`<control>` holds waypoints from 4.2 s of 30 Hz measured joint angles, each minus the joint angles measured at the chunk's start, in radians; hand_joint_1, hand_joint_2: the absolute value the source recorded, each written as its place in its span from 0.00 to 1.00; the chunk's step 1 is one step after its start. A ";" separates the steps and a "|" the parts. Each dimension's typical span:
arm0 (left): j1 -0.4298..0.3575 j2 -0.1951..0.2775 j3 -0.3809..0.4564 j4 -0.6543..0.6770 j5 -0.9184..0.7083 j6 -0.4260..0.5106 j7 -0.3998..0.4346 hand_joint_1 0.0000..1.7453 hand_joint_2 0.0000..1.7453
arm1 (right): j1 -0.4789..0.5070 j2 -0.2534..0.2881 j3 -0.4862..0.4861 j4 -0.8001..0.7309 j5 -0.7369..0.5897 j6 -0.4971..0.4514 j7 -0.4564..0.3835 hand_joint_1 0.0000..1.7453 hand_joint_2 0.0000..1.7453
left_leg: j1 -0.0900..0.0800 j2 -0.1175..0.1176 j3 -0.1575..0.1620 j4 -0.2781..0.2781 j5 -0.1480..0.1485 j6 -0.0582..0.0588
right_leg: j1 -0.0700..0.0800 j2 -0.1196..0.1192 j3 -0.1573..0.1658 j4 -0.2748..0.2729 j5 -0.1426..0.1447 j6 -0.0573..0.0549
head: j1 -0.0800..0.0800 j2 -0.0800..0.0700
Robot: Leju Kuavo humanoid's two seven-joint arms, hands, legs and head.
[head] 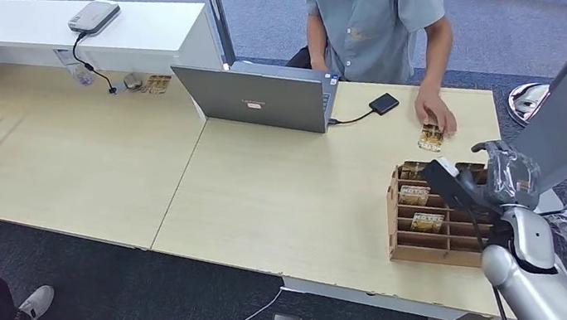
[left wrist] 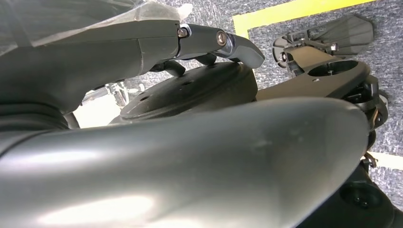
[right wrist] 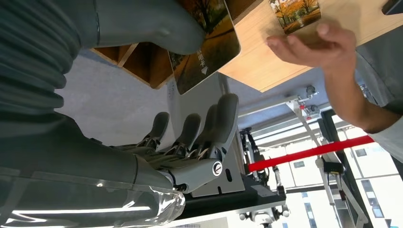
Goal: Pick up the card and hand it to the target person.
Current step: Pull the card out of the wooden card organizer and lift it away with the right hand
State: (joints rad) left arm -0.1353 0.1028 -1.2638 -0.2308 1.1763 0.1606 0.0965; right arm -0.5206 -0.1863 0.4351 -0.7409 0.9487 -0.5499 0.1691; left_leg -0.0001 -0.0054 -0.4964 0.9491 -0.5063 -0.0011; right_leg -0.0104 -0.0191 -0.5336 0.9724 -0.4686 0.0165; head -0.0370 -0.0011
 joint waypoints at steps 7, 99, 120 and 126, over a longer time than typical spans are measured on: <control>0.000 -0.002 0.000 0.003 -0.005 0.000 -0.003 0.00 0.00 | -0.003 0.002 0.002 -0.002 0.004 -0.018 -0.002 0.70 1.00 | 0.000 0.000 0.000 0.000 0.000 0.000 | 0.000 0.000 0.000 0.000 0.000 0.000 | 0.000 0.000; 0.007 -0.011 0.029 0.007 -0.041 0.012 -0.002 0.00 0.00 | 0.218 -0.103 -0.116 -0.374 0.132 0.002 0.002 0.29 1.00 | 0.000 0.000 0.000 0.000 0.000 0.000 | 0.000 0.000 0.000 0.000 0.000 0.000 | 0.000 0.000; 0.007 -0.011 0.034 0.007 -0.056 0.008 0.004 0.00 0.00 | 0.147 -0.075 -0.084 -0.278 0.072 0.014 -0.046 0.34 1.00 | 0.000 0.000 0.000 0.000 0.000 0.000 | 0.000 0.000 0.000 0.000 0.000 0.000 | 0.000 0.000; 0.007 -0.011 0.034 0.007 -0.056 0.006 0.003 0.00 0.00 | 0.133 -0.075 -0.073 -0.233 0.072 0.013 -0.048 0.34 1.00 | 0.000 0.000 0.000 0.000 0.000 0.000 | 0.000 0.000 0.000 0.000 0.000 0.000 | 0.000 0.000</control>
State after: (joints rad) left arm -0.1285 0.0916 -1.2299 -0.2237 1.1204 0.1667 0.0996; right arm -0.3881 -0.2611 0.3616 -0.9739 1.0204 -0.5370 0.1213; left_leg -0.0002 -0.0054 -0.4969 0.9493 -0.5064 -0.0010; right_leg -0.0105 -0.0191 -0.5340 0.9723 -0.4686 0.0165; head -0.0370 -0.0012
